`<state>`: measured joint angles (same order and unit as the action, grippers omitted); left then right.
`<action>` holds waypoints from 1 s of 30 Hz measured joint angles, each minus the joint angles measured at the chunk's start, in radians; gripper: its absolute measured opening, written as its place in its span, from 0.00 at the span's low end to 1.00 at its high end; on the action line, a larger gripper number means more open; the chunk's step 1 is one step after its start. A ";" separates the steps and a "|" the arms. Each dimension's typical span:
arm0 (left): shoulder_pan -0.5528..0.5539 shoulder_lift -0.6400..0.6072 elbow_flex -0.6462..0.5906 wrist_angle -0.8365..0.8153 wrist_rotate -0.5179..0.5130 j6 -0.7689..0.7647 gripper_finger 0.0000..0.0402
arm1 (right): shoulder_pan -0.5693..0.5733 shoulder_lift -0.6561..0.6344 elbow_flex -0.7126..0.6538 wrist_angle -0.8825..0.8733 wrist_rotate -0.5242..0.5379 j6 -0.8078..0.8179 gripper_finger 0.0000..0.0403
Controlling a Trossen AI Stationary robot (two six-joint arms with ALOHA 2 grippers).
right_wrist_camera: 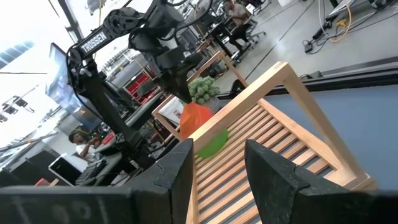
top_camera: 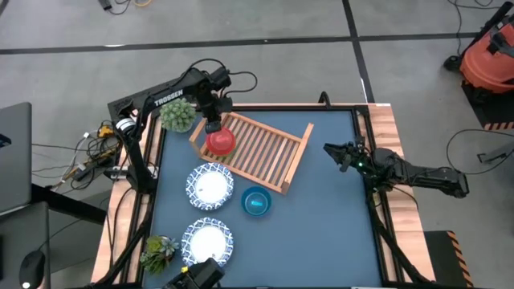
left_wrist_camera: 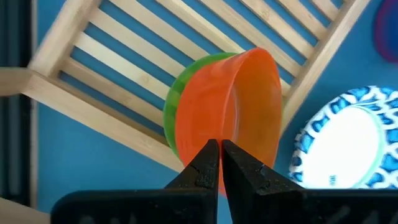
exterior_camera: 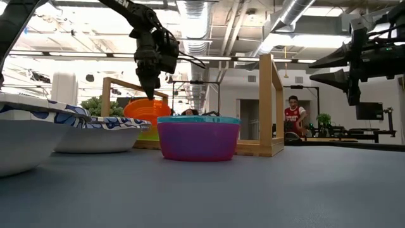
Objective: Place and stack bowls onto a shelf
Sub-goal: Stack the small orange bowl on top of the small green bowl on the shelf, then stack the small blue bowl on top of the small orange bowl on the shelf
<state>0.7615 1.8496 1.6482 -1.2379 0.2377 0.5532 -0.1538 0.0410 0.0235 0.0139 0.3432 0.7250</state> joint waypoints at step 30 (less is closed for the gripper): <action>-0.508 0.001 0.205 -0.026 0.048 -0.226 0.27 | 0.001 0.000 0.000 0.000 -0.005 -0.026 0.42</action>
<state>0.2537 1.8503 1.8530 -1.2643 0.2862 0.3271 -0.1532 0.0410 0.0235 0.0135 0.3386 0.6991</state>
